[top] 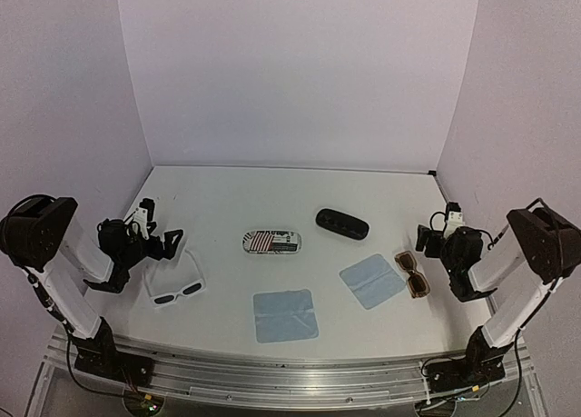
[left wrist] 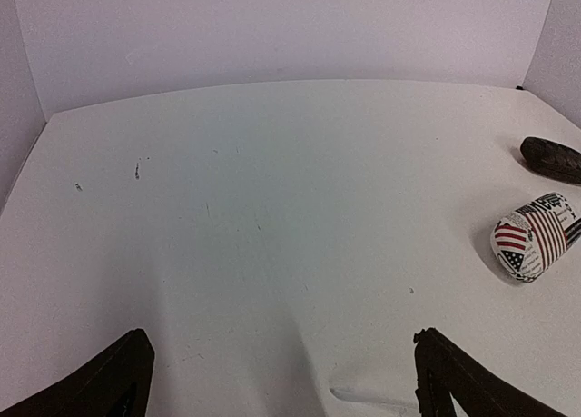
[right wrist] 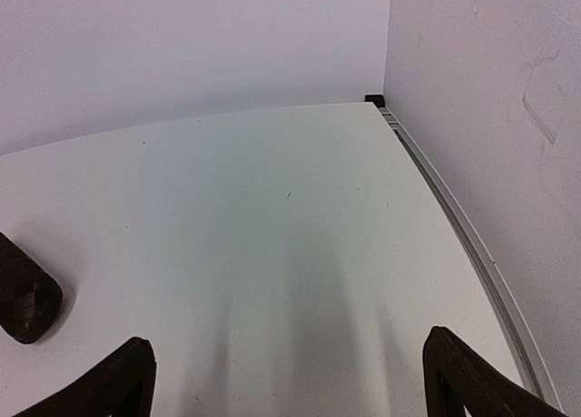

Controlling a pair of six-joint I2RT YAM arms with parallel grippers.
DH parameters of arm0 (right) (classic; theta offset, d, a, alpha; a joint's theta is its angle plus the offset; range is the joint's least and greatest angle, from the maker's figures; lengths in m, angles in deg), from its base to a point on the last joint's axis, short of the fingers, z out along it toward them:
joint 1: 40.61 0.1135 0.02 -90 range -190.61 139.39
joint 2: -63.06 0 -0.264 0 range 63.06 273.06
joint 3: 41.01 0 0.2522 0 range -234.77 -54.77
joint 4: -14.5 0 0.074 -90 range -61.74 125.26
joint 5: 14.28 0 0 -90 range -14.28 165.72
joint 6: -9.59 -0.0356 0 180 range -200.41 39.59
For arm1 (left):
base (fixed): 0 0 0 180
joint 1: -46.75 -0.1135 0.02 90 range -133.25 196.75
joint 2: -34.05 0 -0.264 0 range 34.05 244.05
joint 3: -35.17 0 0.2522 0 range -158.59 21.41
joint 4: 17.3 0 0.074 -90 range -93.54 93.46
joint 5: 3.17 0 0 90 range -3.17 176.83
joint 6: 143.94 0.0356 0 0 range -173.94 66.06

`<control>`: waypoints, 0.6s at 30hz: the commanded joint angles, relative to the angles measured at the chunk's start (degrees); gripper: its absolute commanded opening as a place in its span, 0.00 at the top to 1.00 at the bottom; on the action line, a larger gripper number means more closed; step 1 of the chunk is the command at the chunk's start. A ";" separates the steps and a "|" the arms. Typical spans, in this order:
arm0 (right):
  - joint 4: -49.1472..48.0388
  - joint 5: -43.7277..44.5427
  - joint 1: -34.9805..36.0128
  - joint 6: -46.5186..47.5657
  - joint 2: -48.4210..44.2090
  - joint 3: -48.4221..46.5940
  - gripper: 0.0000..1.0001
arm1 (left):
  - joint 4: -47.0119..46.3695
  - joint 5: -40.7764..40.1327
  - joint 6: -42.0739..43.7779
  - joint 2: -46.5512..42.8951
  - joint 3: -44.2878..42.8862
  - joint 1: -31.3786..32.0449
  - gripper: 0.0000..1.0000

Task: Organize the sunglasses
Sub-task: Pick up the sunglasses case from the center of the board.

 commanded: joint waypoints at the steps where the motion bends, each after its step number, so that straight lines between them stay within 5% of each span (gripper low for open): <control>1: 13.00 5.31 -0.31 -2.20 -7.98 -7.18 0.02 | -2.68 0.55 0.17 -0.85 -0.81 -0.24 0.00; 6: 24.36 -0.66 -0.27 -8.58 -13.78 -13.85 0.02 | -1.21 -0.79 -0.76 -2.58 -1.66 -0.43 0.00; 10: 37.99 -9.62 -0.23 -15.77 -15.47 -23.61 0.02 | 26.27 5.74 2.14 -12.00 -13.26 -0.23 0.00; 13: 46.16 -14.75 0.57 -21.40 -14.68 -30.90 0.02 | 36.43 14.70 6.55 -16.58 -20.06 1.18 0.00; 18: 51.18 -16.09 8.59 -23.95 -12.99 -36.27 0.02 | 71.31 21.86 26.98 -9.34 -39.89 10.13 0.00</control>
